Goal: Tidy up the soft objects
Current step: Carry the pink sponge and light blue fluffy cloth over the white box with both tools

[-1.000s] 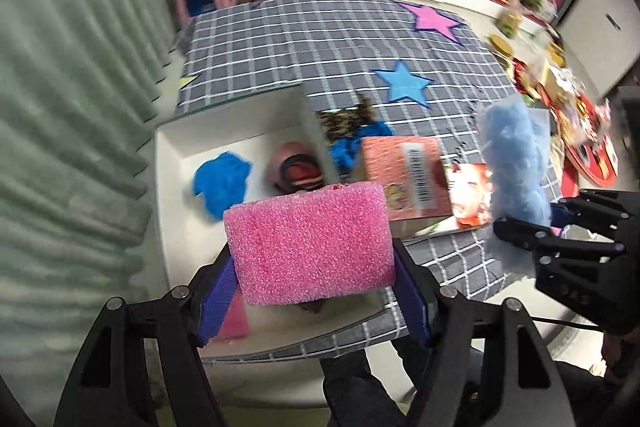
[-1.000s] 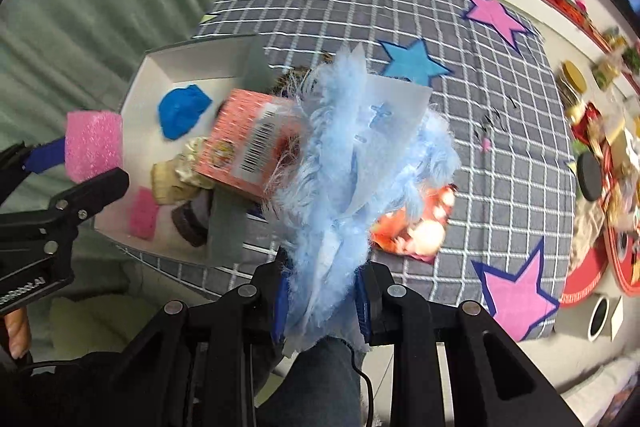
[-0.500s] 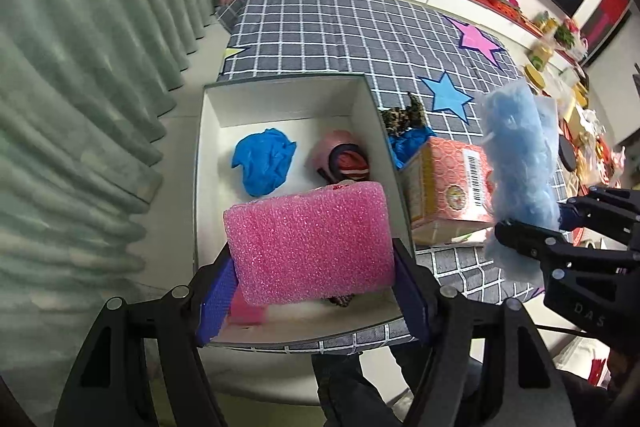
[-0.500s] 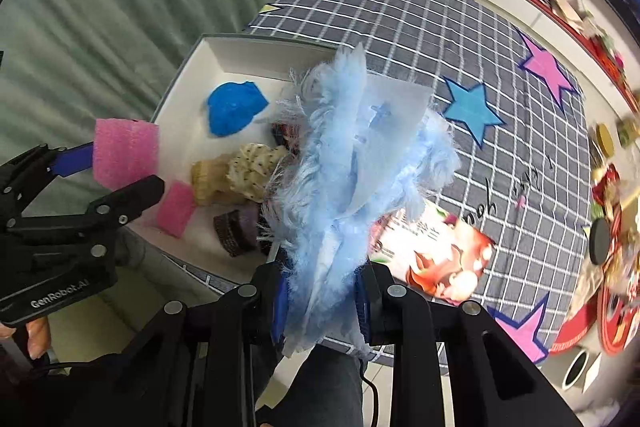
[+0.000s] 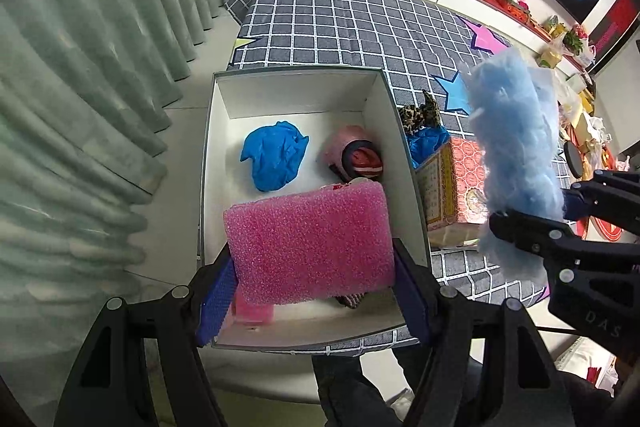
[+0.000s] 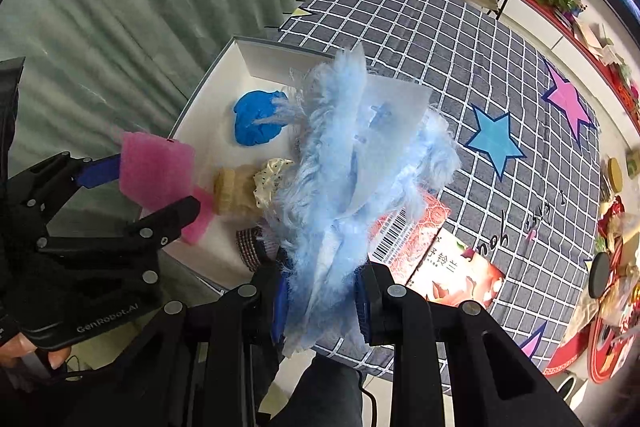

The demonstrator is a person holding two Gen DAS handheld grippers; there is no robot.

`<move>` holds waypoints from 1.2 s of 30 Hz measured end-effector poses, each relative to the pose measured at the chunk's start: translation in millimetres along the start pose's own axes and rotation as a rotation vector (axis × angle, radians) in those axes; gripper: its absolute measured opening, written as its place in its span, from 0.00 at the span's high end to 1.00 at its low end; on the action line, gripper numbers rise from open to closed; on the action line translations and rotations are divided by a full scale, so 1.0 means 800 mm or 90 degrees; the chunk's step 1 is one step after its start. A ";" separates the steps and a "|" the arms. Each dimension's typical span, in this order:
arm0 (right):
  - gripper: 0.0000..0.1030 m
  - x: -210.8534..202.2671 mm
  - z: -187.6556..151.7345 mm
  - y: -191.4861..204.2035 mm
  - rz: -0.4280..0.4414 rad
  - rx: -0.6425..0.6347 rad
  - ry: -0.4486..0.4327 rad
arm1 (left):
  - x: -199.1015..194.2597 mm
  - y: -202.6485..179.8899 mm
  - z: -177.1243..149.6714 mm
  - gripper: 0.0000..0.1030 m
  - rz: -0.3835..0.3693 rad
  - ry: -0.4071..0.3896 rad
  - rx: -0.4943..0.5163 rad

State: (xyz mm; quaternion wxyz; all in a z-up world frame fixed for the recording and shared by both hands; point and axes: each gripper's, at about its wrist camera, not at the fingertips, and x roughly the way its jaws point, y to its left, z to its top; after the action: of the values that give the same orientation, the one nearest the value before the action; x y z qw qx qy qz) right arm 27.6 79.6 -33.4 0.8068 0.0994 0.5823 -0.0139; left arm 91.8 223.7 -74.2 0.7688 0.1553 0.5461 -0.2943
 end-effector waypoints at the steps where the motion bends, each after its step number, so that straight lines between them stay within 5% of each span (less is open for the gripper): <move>1: 0.72 0.001 0.001 0.000 0.001 0.000 0.001 | 0.001 0.000 0.001 0.28 0.000 0.001 -0.001; 36: 0.72 0.028 0.035 -0.002 0.032 -0.011 0.032 | 0.020 0.022 0.014 0.28 0.015 0.018 -0.035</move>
State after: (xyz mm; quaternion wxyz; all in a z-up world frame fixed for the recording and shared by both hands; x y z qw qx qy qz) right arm 61.1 75.0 -46.6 0.7927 0.1074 0.5999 0.0143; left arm 114.8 226.4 -86.2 0.7681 0.1450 0.5631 -0.2681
